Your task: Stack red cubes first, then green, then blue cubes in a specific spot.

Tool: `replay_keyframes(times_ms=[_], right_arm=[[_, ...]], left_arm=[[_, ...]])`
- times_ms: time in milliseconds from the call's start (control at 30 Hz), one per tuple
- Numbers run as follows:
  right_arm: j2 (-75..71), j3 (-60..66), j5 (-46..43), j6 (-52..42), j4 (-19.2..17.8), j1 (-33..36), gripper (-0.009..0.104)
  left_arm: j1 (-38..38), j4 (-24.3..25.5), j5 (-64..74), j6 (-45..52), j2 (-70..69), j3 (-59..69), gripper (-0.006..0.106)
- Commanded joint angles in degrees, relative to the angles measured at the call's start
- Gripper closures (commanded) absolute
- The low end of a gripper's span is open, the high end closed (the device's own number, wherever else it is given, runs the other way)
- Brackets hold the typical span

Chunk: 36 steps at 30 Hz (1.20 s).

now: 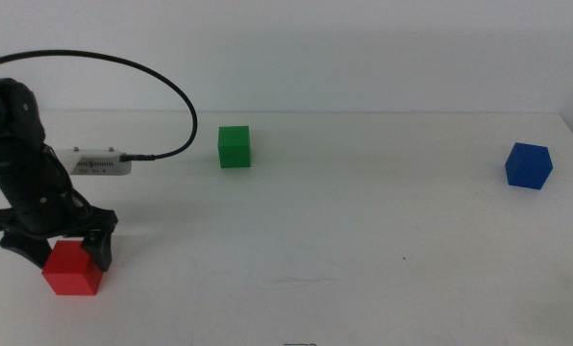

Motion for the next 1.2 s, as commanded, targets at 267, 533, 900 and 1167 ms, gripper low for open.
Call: replay_keyframes(times_ms=[267, 533, 900, 1167], right_arm=[[-1.26, -1.03, -4.40, -0.73, -0.70, -0.32, 0.024], [-1.26, -1.03, -4.40, -0.73, -0.70, -0.32, 0.024], [-1.26, -1.03, -4.40, -0.73, -0.70, -0.32, 0.024], [-1.26, -1.03, -4.40, -0.73, -0.70, -0.32, 0.024]], left_arm=[[-0.21, -1.30, 0.31, -0.13, -1.09, -1.52, 0.030], [-0.58, -3.18, 5.09, -1.05, -4.25, -1.52, 0.070], [-13.22, -1.66, 7.88, -22.00, -9.35, -6.10, 0.074], [-27.50, -1.00, 7.77, -35.09, -4.09, -17.98, 0.074]])
